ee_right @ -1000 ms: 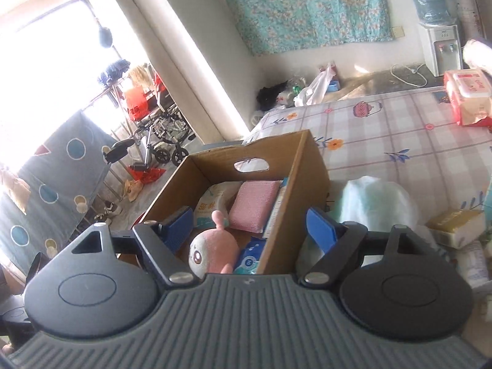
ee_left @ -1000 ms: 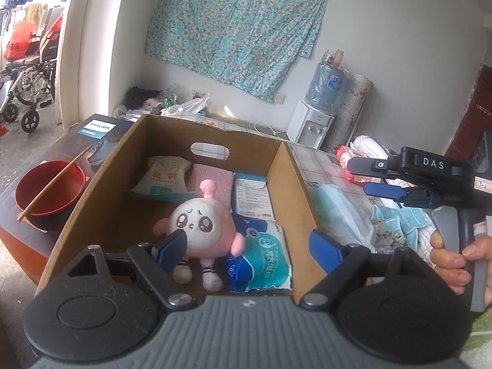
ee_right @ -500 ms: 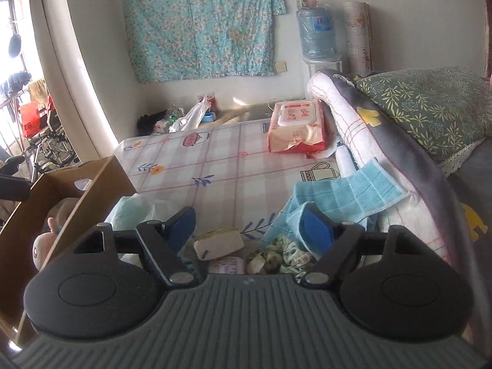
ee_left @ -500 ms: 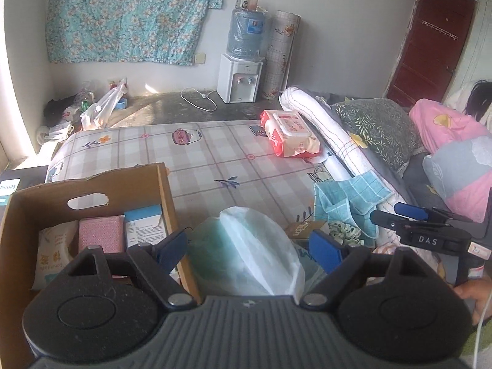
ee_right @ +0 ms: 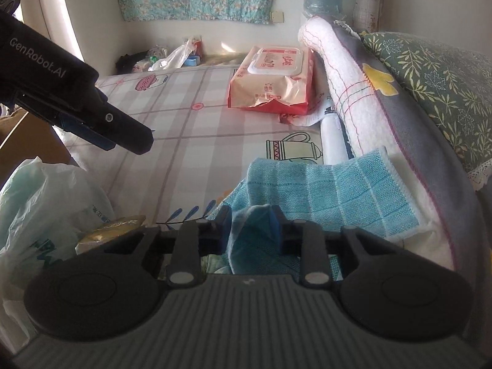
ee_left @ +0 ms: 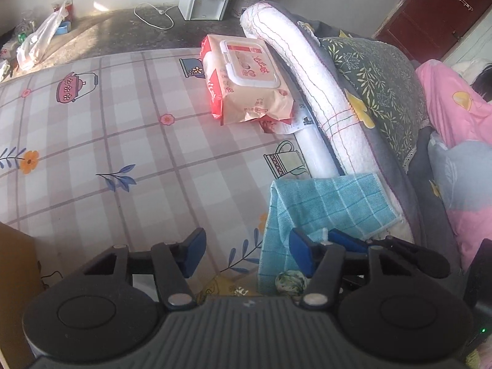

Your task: Organize soft objects

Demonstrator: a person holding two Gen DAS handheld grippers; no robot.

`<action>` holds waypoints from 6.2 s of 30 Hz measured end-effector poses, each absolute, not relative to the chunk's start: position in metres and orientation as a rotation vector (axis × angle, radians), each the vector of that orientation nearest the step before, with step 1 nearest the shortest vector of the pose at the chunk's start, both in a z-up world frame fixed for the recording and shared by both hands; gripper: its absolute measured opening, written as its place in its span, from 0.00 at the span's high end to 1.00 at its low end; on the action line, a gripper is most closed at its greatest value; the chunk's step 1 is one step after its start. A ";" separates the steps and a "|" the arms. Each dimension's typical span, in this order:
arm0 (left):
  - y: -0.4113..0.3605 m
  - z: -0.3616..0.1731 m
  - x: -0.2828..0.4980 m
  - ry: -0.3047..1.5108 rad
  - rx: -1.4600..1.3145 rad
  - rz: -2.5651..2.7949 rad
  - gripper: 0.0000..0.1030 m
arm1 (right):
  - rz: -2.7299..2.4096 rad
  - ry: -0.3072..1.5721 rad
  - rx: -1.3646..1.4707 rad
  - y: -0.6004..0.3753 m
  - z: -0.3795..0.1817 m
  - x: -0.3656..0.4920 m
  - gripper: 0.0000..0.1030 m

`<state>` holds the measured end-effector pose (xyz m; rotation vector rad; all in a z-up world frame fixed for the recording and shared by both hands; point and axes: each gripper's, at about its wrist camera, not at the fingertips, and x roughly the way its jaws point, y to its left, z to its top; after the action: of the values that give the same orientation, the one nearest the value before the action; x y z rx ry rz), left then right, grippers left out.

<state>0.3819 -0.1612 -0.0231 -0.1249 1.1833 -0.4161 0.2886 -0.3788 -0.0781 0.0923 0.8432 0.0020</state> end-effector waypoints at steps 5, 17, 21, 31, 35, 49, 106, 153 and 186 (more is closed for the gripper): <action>-0.173 -0.043 0.408 1.242 -0.209 -0.483 0.42 | 0.047 0.871 0.231 -0.394 -0.084 0.289 0.99; -0.192 -0.069 0.427 1.271 -0.196 -0.527 0.42 | 0.273 0.882 0.475 -0.361 -0.086 0.292 0.93; -0.200 -0.082 0.432 1.282 -0.166 -0.528 0.42 | 0.293 0.880 0.505 -0.362 -0.084 0.290 0.74; -0.224 -0.083 0.441 1.236 -0.061 -0.582 0.42 | 0.151 0.809 0.500 -0.408 -0.059 0.263 0.69; -0.243 -0.085 0.441 1.241 0.020 -0.696 0.35 | 0.099 0.907 0.522 -0.411 -0.084 0.269 0.71; -0.277 -0.082 0.431 1.082 0.236 -0.815 0.32 | 0.072 0.965 0.561 -0.415 -0.103 0.264 0.73; -0.257 -0.045 0.393 1.167 0.202 -0.992 0.49 | -0.045 0.903 0.447 -0.416 -0.075 0.221 0.81; -0.176 0.098 0.298 0.908 0.036 -0.829 0.88 | 0.022 0.451 0.706 -0.399 0.018 0.106 0.68; 0.244 -0.009 0.115 0.726 -0.728 0.096 0.86 | 0.246 0.600 0.634 -0.235 0.024 0.073 0.60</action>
<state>0.1154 0.2435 -0.0091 -0.7278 0.7261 0.0959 0.0728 -0.2350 0.0238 0.6339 0.6005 0.2461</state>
